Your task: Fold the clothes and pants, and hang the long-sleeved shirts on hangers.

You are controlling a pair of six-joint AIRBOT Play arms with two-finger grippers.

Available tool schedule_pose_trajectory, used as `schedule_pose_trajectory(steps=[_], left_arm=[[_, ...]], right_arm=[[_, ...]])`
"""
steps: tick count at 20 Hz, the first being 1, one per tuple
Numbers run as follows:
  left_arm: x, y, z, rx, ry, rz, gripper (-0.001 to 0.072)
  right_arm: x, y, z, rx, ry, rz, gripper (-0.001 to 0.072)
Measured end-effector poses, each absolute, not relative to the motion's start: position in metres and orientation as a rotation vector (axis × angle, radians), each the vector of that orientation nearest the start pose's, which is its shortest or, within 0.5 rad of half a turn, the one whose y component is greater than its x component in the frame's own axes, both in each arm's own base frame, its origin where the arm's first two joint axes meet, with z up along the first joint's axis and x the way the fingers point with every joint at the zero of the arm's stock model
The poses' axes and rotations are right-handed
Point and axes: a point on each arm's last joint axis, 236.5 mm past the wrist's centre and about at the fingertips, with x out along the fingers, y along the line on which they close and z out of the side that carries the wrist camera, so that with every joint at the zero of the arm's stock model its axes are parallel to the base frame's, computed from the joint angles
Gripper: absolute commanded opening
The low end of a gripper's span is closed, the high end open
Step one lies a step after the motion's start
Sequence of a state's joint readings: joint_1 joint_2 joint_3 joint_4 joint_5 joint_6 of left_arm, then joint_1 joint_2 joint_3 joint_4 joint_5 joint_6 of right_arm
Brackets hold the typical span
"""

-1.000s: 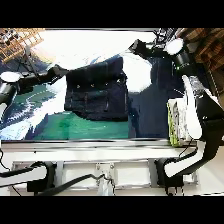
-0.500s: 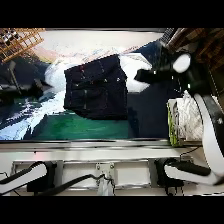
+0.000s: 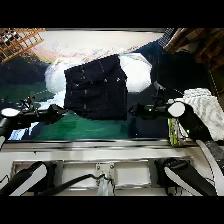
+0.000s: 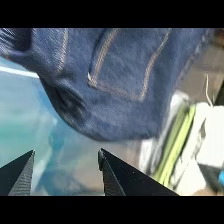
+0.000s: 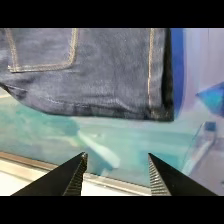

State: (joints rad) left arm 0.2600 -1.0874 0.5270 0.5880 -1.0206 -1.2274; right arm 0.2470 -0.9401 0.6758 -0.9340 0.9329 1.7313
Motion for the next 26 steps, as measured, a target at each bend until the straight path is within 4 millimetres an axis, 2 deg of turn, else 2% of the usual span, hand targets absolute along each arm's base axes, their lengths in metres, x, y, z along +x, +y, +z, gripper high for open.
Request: schedule_pose_trajectory(steps=[10,11,12,13,15,18,21,23,26], left_arm=[[0.336,-0.102,-0.086,-0.95,1.149,-0.118,0.0443],[0.341,-0.101,-0.091,-0.95,1.149,-0.103,0.0388],[0.346,-0.1,-0.094,-0.952,1.147,-0.092,0.0245],[0.352,-0.1,-0.096,-0.953,1.147,-0.086,0.0148],[0.362,-0.101,-0.097,-0.948,1.145,-0.095,0.0032],[0.371,-0.105,-0.09,-0.922,1.138,-0.138,0.0031],[0.364,-0.118,-0.083,-0.892,1.167,-0.226,0.0031],[0.354,-0.13,-0.075,-0.868,1.197,-0.3,0.0031],[0.344,-0.14,-0.062,-0.828,1.206,-0.372,0.0031]], right_arm=[[0.268,0.202,-0.001,0.715,1.259,0.326,0.0474],[0.268,0.202,0.0,0.719,1.258,0.327,0.0474],[0.267,0.203,0.0,0.725,1.26,0.328,0.0474],[0.267,0.204,0.0,0.731,1.262,0.326,0.0474],[0.264,0.204,-0.001,0.731,1.278,0.329,0.0474],[0.252,0.209,-0.004,0.727,1.324,0.327,0.0474],[0.234,0.221,-0.01,0.688,1.377,0.323,0.0479],[0.227,0.225,-0.019,0.667,1.388,0.272,0.056],[0.224,0.209,-0.045,0.701,1.387,0.092,0.058]])
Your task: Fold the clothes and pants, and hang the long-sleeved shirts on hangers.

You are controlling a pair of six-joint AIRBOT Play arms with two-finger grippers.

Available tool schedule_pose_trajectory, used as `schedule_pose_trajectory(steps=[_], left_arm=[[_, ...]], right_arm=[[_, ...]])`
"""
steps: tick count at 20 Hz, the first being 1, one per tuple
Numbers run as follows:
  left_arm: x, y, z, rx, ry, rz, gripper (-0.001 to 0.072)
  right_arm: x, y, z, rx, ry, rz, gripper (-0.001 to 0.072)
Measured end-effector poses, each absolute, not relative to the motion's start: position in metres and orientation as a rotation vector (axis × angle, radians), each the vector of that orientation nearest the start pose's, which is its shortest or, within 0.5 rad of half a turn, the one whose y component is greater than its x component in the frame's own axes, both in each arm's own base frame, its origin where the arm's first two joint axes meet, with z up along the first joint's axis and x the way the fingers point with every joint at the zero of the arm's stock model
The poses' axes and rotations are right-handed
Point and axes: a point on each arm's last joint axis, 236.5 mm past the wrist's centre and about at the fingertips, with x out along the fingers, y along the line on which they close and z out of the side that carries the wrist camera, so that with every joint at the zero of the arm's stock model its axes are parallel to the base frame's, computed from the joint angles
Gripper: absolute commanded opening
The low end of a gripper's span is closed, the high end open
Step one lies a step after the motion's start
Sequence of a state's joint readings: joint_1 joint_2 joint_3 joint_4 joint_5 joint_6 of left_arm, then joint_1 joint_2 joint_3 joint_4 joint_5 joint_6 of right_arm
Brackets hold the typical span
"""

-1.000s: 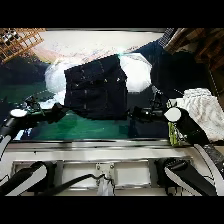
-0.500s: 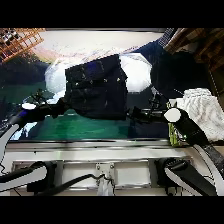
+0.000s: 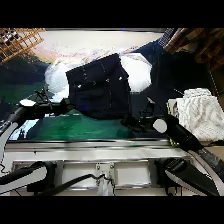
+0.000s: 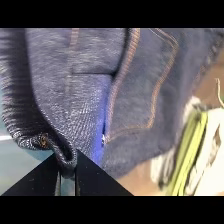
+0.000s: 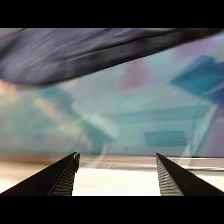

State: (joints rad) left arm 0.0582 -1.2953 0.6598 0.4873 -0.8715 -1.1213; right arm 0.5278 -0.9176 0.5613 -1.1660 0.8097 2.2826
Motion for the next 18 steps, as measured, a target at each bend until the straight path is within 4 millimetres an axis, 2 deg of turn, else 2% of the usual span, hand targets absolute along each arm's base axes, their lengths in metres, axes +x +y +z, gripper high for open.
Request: schedule_pose_trajectory(steps=[3,6,14,16,18], left_arm=[[0.339,-0.145,-0.051,-0.808,1.2,-0.412,0.0031],[0.333,-0.15,-0.046,-0.8,1.21,-0.443,0.0031],[0.322,-0.157,-0.041,-0.803,1.243,-0.489,0.0031],[0.322,-0.158,-0.041,-0.804,1.246,-0.492,0.0031],[0.321,-0.158,-0.041,-0.805,1.249,-0.496,0.0031]], right_arm=[[0.234,0.185,-0.068,0.801,1.33,-0.067,0.0579],[0.256,0.173,-0.074,0.911,1.235,-0.133,0.0576],[0.281,0.169,-0.099,0.995,1.165,-0.194,0.0559],[0.288,0.169,-0.102,1.006,1.145,-0.197,0.0521],[0.295,0.169,-0.105,1.013,1.128,-0.199,0.0399]])
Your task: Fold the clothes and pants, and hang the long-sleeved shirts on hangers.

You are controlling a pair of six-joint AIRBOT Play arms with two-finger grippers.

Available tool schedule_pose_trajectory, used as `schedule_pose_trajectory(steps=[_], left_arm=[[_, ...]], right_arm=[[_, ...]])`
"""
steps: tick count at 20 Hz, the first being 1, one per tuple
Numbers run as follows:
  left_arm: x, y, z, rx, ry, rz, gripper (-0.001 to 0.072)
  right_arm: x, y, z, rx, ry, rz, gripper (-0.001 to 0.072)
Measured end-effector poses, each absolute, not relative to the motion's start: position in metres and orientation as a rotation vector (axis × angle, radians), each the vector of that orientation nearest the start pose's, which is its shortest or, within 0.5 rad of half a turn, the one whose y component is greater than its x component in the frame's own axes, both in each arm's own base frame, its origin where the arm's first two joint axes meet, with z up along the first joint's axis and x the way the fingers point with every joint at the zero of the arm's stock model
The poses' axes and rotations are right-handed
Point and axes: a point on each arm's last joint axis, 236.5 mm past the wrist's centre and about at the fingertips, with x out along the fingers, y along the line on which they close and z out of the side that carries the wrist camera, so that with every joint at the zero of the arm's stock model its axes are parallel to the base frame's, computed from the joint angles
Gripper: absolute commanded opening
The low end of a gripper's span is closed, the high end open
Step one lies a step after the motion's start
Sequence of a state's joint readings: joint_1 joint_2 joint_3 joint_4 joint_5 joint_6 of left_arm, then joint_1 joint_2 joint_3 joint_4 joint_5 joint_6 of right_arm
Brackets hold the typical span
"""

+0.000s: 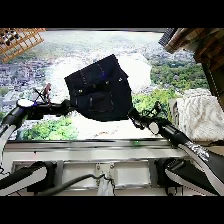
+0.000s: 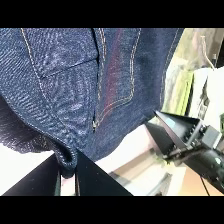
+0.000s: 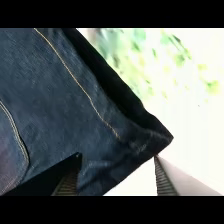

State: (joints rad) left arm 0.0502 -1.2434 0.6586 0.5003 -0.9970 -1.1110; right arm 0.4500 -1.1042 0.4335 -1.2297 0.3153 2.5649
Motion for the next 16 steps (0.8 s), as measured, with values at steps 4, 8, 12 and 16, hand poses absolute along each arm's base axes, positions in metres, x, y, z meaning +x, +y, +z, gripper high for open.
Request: schedule_pose_trajectory(steps=[4,8,12,16], left_arm=[[0.32,-0.159,-0.041,-0.806,1.251,-0.498,0.003],[0.322,-0.159,-0.037,-0.807,1.241,-0.502,0.003],[0.346,-0.164,0.012,-0.783,1.126,-0.571,0.0029],[0.39,-0.17,0.133,-0.697,0.884,-0.703,0.003]], right_arm=[[0.307,0.172,-0.107,1.01,1.106,-0.193,0.0027],[0.327,0.181,-0.079,0.979,1.043,-0.104,0.0026],[0.366,0.199,0.033,0.892,0.833,0.139,0.0025],[0.393,0.196,0.196,0.795,0.541,0.324,0.0025]])
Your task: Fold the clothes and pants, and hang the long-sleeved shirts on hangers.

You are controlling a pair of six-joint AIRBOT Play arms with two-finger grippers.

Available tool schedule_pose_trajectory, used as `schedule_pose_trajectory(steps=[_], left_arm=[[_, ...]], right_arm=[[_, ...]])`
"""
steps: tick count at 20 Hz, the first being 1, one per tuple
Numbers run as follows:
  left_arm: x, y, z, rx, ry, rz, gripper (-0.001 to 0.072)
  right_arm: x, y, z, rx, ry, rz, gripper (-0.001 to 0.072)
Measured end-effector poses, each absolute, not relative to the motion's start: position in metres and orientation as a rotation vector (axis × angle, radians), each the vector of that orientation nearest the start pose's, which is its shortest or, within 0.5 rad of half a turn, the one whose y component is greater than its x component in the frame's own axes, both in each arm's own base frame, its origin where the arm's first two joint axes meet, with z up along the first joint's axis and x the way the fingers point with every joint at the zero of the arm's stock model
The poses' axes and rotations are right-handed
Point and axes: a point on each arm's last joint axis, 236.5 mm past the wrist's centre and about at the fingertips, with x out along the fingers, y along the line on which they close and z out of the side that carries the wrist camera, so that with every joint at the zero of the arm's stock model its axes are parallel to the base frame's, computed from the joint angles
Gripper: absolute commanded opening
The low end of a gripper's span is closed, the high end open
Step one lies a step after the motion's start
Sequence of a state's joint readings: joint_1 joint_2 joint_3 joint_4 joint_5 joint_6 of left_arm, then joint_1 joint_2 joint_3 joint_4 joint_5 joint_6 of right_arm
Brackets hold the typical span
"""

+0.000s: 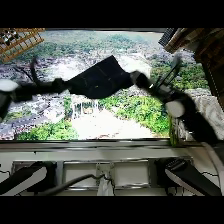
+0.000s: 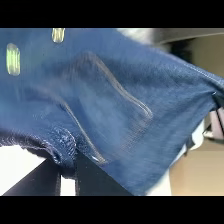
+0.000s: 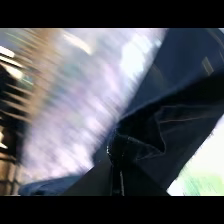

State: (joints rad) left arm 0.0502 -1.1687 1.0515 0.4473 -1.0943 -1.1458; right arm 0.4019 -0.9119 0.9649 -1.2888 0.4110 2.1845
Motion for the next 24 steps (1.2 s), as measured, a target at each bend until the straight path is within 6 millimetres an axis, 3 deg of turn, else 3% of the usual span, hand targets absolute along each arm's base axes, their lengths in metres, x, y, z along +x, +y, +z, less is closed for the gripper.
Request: schedule_pose_trajectory(steps=[2,4,6,9,14,18,21,24], left_arm=[[0.397,-0.175,0.209,-0.63,0.749,-0.78,0.0029],[0.39,-0.179,0.279,-0.557,0.624,-0.844,0.0029],[0.369,-0.183,0.336,-0.486,0.521,-0.898,0.0029],[0.326,-0.188,0.391,-0.395,0.407,-0.945,0.0029],[0.242,-0.192,0.436,-0.261,0.296,-0.965,0.0028],[0.185,-0.192,0.449,-0.167,0.238,-0.954,0.0028],[0.16,-0.192,0.445,-0.155,0.261,-0.949,0.0029],[0.172,-0.182,0.425,-0.156,0.326,-0.88,0.0029]], right_arm=[[0.392,0.189,0.274,0.726,0.408,0.389,0.0025],[0.379,0.182,0.344,0.658,0.288,0.441,0.0025],[0.359,0.175,0.394,0.613,0.212,0.475,0.0025],[0.32,0.164,0.444,0.572,0.151,0.513,0.0025],[0.241,0.148,0.472,0.537,0.156,0.576,0.0025],[0.191,0.152,0.475,0.557,0.199,0.665,0.0025],[0.179,0.159,0.464,0.579,0.274,0.691,0.0025],[0.201,0.161,0.446,0.559,0.337,0.643,0.0022]])
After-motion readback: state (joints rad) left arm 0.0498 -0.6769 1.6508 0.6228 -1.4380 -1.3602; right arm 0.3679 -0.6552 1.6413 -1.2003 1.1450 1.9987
